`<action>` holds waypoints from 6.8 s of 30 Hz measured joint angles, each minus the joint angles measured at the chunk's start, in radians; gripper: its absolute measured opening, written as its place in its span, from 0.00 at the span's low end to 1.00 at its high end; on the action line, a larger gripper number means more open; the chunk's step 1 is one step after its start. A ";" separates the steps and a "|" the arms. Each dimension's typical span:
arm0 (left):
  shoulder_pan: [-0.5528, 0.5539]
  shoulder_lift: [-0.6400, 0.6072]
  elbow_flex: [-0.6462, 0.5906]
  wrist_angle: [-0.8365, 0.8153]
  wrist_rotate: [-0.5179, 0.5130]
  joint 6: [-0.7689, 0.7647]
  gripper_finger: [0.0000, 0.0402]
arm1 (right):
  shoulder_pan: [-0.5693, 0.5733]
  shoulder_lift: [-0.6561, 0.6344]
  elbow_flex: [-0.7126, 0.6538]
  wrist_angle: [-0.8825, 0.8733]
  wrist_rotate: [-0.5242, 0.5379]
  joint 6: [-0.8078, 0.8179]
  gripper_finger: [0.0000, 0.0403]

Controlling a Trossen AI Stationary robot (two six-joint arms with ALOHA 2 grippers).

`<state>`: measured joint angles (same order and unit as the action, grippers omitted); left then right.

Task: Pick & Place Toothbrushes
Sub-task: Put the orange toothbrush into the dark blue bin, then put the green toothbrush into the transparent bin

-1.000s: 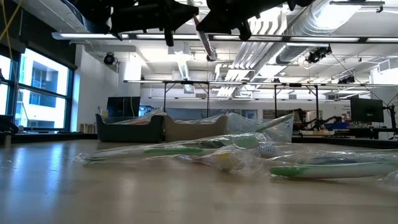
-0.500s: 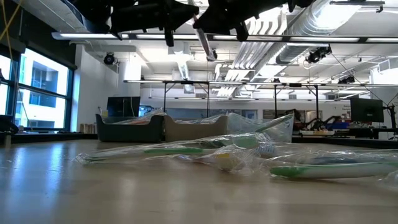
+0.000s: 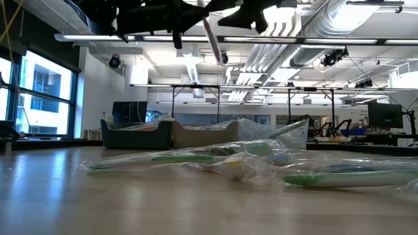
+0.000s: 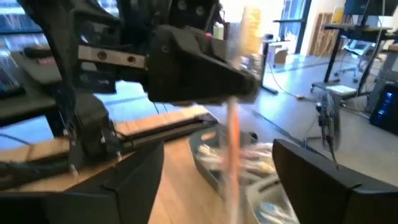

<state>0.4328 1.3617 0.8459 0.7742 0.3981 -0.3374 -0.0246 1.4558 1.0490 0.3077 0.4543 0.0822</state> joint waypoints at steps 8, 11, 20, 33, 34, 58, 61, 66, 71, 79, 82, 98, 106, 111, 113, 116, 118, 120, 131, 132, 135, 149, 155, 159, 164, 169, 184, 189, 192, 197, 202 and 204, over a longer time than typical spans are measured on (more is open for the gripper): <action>0.055 0.000 0.000 -0.007 0.012 0.019 0.02 | 0.018 -0.129 0.001 -0.223 0.118 0.000 0.78; 0.094 0.000 0.000 -0.057 0.011 0.019 0.02 | 0.026 -0.176 0.001 -0.308 0.163 0.003 0.77; 0.211 -0.016 -0.001 -0.299 0.006 0.058 0.02 | 0.030 -0.190 0.000 -0.358 0.210 0.033 0.73; 0.261 -0.274 -0.001 -0.760 -0.451 0.476 0.02 | -0.012 -0.188 0.000 -0.431 0.209 0.135 0.71; 0.261 -0.280 -0.001 -0.766 -0.495 0.509 0.02 | -0.017 -0.188 0.000 -0.432 0.208 0.135 0.71; 0.262 0.018 -0.010 -0.824 -0.783 0.674 0.02 | -0.030 -0.188 0.000 -0.431 0.196 0.135 0.71; 0.262 0.052 -0.010 -0.824 -0.786 0.674 0.02 | -0.030 -0.188 0.000 -0.431 0.193 0.135 0.71; 0.262 0.093 -0.010 -0.823 -0.807 0.673 0.02 | -0.030 -0.188 0.000 -0.432 0.191 0.135 0.71; 0.261 0.097 -0.010 -0.827 -0.809 0.671 0.06 | -0.030 -0.188 0.000 -0.432 0.191 0.135 0.71; 0.261 0.097 -0.010 -0.827 -0.809 0.670 0.22 | -0.030 -0.188 0.000 -0.432 0.190 0.135 0.71; 0.261 0.097 -0.010 -0.827 -0.809 0.670 0.30 | -0.030 -0.188 0.000 -0.432 0.190 0.135 0.71; 0.209 0.089 0.205 -0.936 -0.796 0.533 0.44 | -0.030 -0.188 0.000 -0.432 0.189 0.144 0.71; 0.092 0.089 0.318 -1.009 -0.543 0.409 0.44 | -0.030 -0.188 0.000 -0.432 0.175 0.183 0.71; 0.019 0.089 0.340 -1.009 -0.505 0.408 0.44 | -0.030 -0.188 0.000 -0.432 0.143 0.183 0.71; -0.002 0.089 0.343 -1.008 -0.504 0.409 0.44 | -0.030 -0.188 0.000 -0.431 0.143 0.183 0.71; -0.027 0.089 0.343 -1.009 -0.502 0.409 0.44 | -0.030 -0.188 0.000 -0.432 0.143 0.183 0.71; -0.042 0.089 0.343 -1.009 -0.502 0.409 0.44 | -0.030 -0.188 0.000 -0.432 0.143 0.183 0.71; -0.057 0.089 0.343 -1.009 -0.503 0.409 0.44 | -0.030 -0.188 0.000 -0.432 0.143 0.183 0.71; -0.102 0.089 0.343 -1.009 -0.500 0.410 0.44 | -0.030 -0.188 0.000 -0.432 0.145 0.183 0.71; -0.100 0.089 0.343 -1.009 -0.500 0.404 0.44 | -0.030 -0.188 0.000 -0.432 0.145 0.183 0.71; -0.100 0.089 0.343 -1.009 -0.500 0.348 0.44 | -0.030 -0.188 0.000 -0.432 0.145 0.178 0.71; -0.099 0.085 0.343 -0.992 -0.450 0.378 0.44 | -0.030 -0.188 0.000 -0.432 0.145 0.181 0.71; -0.100 0.036 0.296 -0.885 -0.333 0.408 0.44 | -0.030 -0.188 0.000 -0.432 0.145 0.183 0.71; -0.099 -0.046 0.179 -0.776 -0.325 0.383 0.44 | -0.030 -0.188 0.000 -0.432 0.145 0.183 0.71; -0.099 -0.180 0.053 -0.706 -0.329 0.385 0.44 | -0.031 -0.188 0.000 -0.431 0.145 0.183 0.71; -0.099 -0.293 -0.020 -0.703 -0.330 0.406 0.44 | -0.031 -0.188 0.000 -0.430 0.145 0.183 0.71; -0.099 -0.505 -0.172 -0.654 -0.338 0.373 0.44 | -0.031 -0.188 0.000 -0.431 0.145 0.187 0.71; -0.100 -0.559 -0.209 -0.646 -0.338 0.334 0.44 | -0.031 -0.188 0.000 -0.431 0.145 0.187 0.71; -0.100 -0.575 -0.211 -0.665 -0.334 0.325 0.44 | -0.030 -0.188 0.000 -0.431 0.144 0.187 0.71; -0.100 -0.575 -0.212 -0.673 -0.295 0.296 0.44 | -0.018 -0.188 0.000 -0.409 0.139 0.273 0.71; -0.100 -0.575 -0.212 -0.720 -0.213 0.195 0.44 | 0.008 -0.188 0.000 -0.396 0.085 0.400 0.71; -0.100 -0.575 -0.212 -0.728 -0.201 0.192 0.44 | 0.020 -0.188 0.000 -0.395 0.056 0.439 0.71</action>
<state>0.3328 0.7872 0.6338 0.0462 0.1972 -0.1455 -0.0048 1.2682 1.0489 -0.0873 0.5108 0.5210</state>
